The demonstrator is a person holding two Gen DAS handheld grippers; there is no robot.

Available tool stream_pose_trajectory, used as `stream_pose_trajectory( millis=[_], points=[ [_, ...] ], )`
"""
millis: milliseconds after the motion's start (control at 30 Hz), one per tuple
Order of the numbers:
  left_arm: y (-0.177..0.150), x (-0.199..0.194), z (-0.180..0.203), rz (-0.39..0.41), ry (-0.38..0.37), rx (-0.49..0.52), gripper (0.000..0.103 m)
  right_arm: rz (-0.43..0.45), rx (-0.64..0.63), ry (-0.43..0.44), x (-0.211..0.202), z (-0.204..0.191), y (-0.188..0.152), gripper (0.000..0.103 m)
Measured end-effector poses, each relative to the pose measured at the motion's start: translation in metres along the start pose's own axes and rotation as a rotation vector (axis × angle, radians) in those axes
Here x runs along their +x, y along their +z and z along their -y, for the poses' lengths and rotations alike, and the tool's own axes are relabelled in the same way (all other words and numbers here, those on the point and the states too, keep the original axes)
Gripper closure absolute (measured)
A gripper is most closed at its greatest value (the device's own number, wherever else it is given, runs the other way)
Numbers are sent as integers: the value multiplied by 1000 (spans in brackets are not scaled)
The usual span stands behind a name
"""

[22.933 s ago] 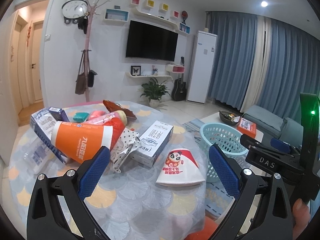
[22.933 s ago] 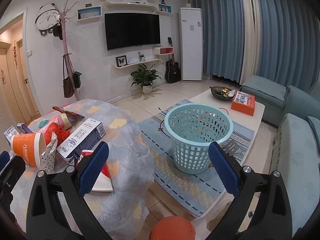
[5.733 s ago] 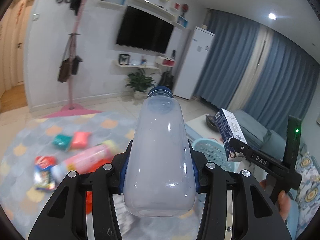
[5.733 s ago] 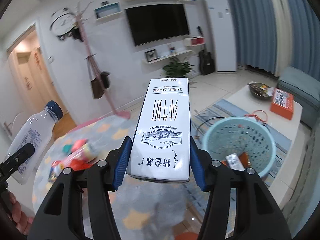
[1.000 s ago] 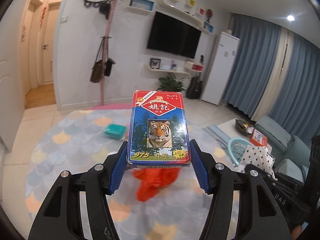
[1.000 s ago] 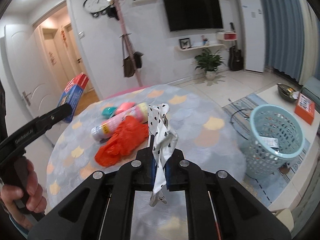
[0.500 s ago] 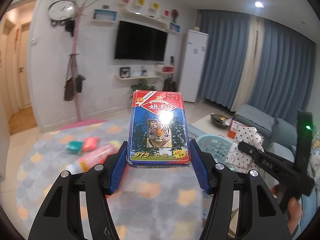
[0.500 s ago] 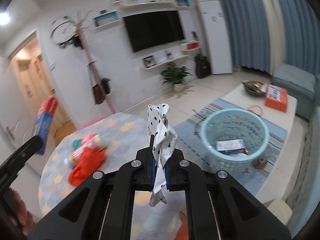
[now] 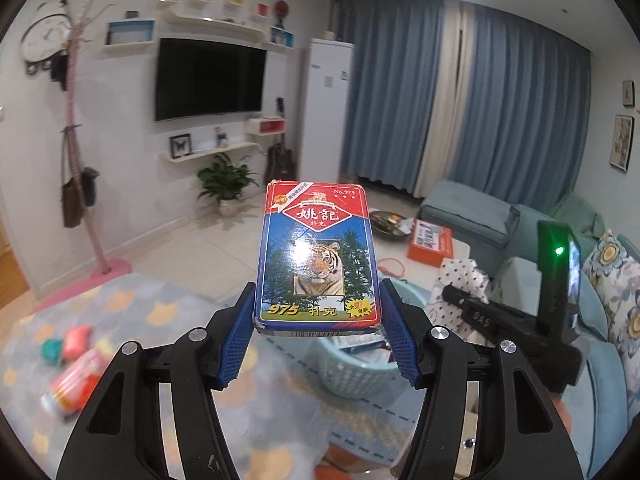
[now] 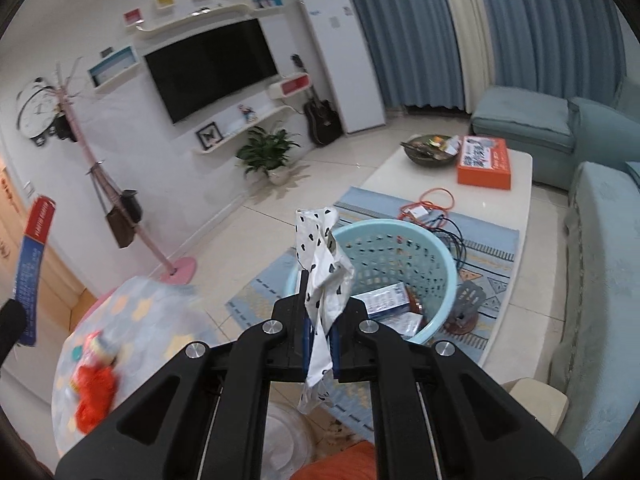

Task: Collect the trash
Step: 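Carry the pack and dotted paper over the wastebasket and open both grippers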

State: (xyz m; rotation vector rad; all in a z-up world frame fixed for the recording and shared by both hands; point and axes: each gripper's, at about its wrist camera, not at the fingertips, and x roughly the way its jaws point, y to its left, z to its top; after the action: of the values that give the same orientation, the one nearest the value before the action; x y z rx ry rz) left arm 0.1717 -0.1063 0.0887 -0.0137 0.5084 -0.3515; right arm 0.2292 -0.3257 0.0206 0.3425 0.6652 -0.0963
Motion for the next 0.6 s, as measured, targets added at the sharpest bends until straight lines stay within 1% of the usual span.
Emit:
stream_pose_trajectory(
  millis=[133,267,333,433,600],
  points=[
    [9,42,14,-28,-31,15,45,-49,25,-24,39,20,7,97],
    [13,88,15,-77,-82,-7,45,-107,51,-50,78,39,7,97],
    [11,112,17,-107,-104,-18,45,-143,52,-85,99,47,5,97],
    [8,146,20,-151,-143,-27,45,-179,68,-85,122,59,3,97],
    [0,194,27,-206,-165,-16,45,-225,84,-103,155,77,-1,97]
  ],
)
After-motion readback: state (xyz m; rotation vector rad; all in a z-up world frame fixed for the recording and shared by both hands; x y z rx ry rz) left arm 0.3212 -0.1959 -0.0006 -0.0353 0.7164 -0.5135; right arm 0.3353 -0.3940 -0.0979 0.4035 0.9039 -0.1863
